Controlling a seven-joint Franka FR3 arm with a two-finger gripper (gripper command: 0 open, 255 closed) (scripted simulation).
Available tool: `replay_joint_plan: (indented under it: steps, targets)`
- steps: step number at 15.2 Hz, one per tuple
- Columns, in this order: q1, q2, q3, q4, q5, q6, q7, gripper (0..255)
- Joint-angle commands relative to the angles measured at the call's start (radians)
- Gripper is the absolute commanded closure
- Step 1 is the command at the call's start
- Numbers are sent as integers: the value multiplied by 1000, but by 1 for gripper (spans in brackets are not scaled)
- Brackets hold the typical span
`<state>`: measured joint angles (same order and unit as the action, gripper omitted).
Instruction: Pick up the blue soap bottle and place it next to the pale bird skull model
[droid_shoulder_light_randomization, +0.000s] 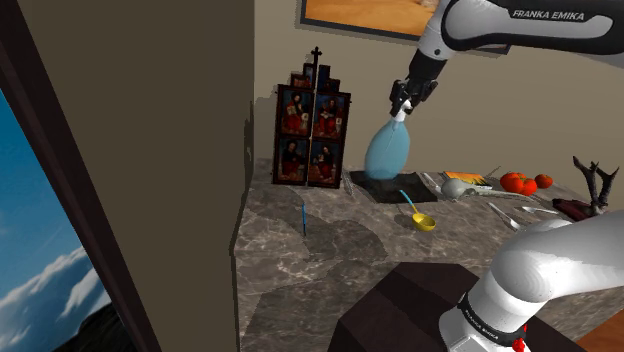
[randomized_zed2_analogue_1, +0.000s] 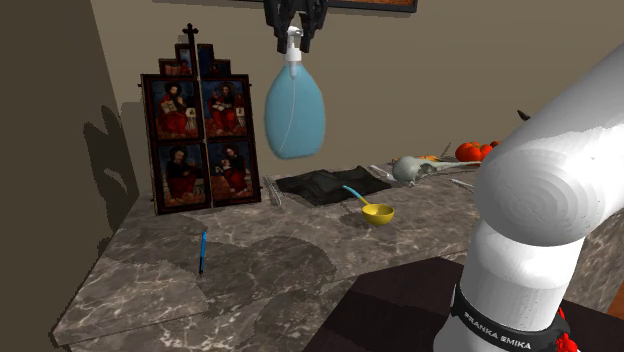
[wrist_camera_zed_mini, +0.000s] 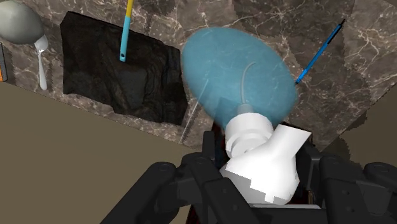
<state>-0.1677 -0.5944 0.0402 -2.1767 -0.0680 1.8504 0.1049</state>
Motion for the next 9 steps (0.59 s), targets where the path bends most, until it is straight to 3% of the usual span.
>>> replay_joint_plan:
  steps: [1, 9]
  targets:
    - [-1, 4, -1, 30, 0, -25, -3, 255]
    - [-2, 39, 0, 167, 1, -127, -10, 255]
